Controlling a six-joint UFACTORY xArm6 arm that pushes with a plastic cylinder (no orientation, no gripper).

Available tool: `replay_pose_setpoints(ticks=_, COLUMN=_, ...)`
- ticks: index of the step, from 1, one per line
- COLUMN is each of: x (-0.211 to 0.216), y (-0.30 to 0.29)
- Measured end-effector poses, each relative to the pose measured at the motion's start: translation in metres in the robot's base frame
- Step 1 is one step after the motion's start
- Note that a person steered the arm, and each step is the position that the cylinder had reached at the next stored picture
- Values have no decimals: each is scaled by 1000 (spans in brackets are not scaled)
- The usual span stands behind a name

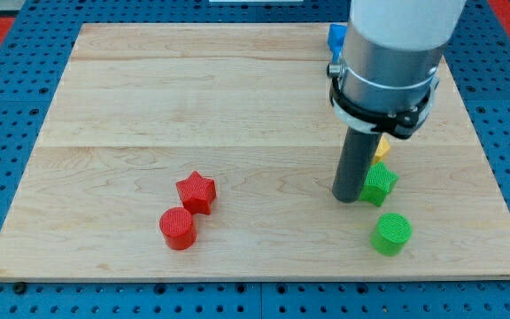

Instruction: Move the red star in between the yellow heart and yellow hexagon

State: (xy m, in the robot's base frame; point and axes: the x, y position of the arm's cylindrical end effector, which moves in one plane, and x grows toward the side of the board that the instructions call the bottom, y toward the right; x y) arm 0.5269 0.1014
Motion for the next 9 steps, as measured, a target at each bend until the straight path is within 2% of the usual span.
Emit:
replay_pose_setpoints(ticks=1, x=25, y=-73)
replay_pose_setpoints(ticks=3, x=91, y=-117)
replay_pose_setpoints(ticks=6, x=76, y=-219)
replay_pose_setpoints(ticks=9, x=22, y=-204)
